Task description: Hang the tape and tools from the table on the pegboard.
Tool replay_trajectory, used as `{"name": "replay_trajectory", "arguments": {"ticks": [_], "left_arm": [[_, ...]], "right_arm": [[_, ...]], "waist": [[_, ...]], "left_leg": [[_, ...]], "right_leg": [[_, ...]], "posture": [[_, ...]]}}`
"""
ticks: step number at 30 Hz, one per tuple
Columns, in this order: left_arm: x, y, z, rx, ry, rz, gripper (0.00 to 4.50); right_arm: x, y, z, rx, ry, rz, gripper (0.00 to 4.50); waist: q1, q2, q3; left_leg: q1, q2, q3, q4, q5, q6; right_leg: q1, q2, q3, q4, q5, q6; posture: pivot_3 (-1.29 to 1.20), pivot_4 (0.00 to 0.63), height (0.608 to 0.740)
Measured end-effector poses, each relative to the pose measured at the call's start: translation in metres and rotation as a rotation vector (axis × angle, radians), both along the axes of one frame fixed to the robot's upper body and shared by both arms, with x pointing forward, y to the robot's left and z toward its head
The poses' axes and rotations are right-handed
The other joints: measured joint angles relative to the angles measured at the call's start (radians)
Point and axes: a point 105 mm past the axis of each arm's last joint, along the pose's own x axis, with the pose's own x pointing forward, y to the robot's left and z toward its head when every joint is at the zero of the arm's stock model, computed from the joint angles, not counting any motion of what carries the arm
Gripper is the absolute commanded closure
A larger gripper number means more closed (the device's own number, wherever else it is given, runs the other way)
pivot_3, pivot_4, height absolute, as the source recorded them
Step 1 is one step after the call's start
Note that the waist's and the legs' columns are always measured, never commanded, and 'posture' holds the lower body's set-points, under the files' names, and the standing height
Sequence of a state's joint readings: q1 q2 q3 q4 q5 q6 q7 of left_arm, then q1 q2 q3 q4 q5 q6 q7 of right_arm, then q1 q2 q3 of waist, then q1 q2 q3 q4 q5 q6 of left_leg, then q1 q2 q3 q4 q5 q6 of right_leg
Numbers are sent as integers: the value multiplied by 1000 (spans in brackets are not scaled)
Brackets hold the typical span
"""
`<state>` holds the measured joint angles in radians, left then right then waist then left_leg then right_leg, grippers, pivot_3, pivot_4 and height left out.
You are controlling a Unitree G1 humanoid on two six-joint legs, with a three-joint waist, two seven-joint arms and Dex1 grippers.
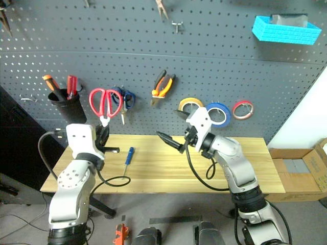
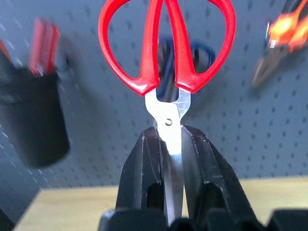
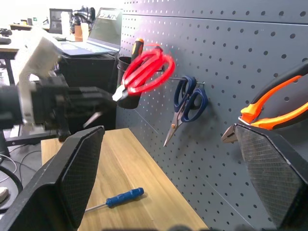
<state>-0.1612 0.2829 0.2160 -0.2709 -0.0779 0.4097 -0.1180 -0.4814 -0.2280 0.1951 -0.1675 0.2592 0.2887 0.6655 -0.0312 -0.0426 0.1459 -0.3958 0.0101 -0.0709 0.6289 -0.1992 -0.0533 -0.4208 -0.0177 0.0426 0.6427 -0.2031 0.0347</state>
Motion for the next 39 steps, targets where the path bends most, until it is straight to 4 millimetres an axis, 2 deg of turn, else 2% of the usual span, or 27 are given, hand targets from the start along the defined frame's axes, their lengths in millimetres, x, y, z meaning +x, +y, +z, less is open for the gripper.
{"name": "replay_trajectory", "arguments": {"ticks": [5,9,17,19,21,26,27,29,32,35,37,39], "left_arm": [[15,-2,-2,-29,21,-31,4277],[23,-3,-8,-39,53,-52,4277],[28,-5,-14,-34,93,-80,4277],[28,-6,-15,-37,101,-88,3558],[28,-6,-16,-39,109,-94,3081],[28,-5,-18,-32,114,-86,1297],[27,-4,-19,-29,118,-78,1131],[19,0,-30,-31,143,-57,1131],[1,4,-65,-63,248,-25,1131],[-10,12,-91,-79,328,4,1131],[-10,16,-99,-81,350,9,1131],[-4,32,-108,-78,385,41,1131]], "right_arm": [[-1,-4,-11,-11,30,-20,0],[-1,-6,-10,-17,25,-27,0],[-2,-7,-9,-23,17,-33,0],[-2,-7,-9,-23,17,-34,0],[-3,-7,-8,-23,14,-34,0],[-3,-9,-10,-33,14,-45,0],[-3,-10,-11,-34,15,-46,0],[-5,-9,-12,-43,15,-36,0],[-10,-5,-19,-76,12,-5,0],[-18,8,-27,-129,-26,66,0],[-20,15,-36,-162,-39,103,0],[-20,23,-53,-220,-43,150,0]], "waist": [[0,0,0],[-1,0,0],[-1,0,0],[-1,0,0],[-2,0,0],[-2,0,0],[-2,0,0],[-6,0,0],[-10,1,1],[-13,3,4],[-14,3,16],[-14,4,30]], "left_leg": [[0,0,0,0,0,0],[0,0,0,0,0,0],[0,0,0,0,0,0],[1,0,0,0,0,0],[0,0,0,0,0,0],[0,0,0,0,0,0],[1,0,0,0,0,0],[1,0,1,-1,0,0],[1,1,1,-1,0,0],[2,1,1,-1,0,0],[4,2,1,0,0,0],[3,2,1,0,0,0]], "right_leg": [[0,0,0,1,0,0],[0,0,0,1,0,0],[0,0,0,1,0,0],[0,0,0,1,0,0],[0,0,0,0,0,0],[0,0,0,1,0,0],[0,0,1,1,0,0],[0,0,1,0,0,0],[0,0,1,0,-1,-1],[0,0,1,1,-1,-2],[1,0,0,1,-2,-2],[0,0,-1,0,-2,-2]], "posture": [[18,82,740],[9,81,740],[0,73,740],[-1,71,740],[-2,69,740],[-5,79,740],[-8,87,740],[-10,97,740],[-26,133,740],[-35,177,740],[-37,194,740],[-40,219,740]]}}
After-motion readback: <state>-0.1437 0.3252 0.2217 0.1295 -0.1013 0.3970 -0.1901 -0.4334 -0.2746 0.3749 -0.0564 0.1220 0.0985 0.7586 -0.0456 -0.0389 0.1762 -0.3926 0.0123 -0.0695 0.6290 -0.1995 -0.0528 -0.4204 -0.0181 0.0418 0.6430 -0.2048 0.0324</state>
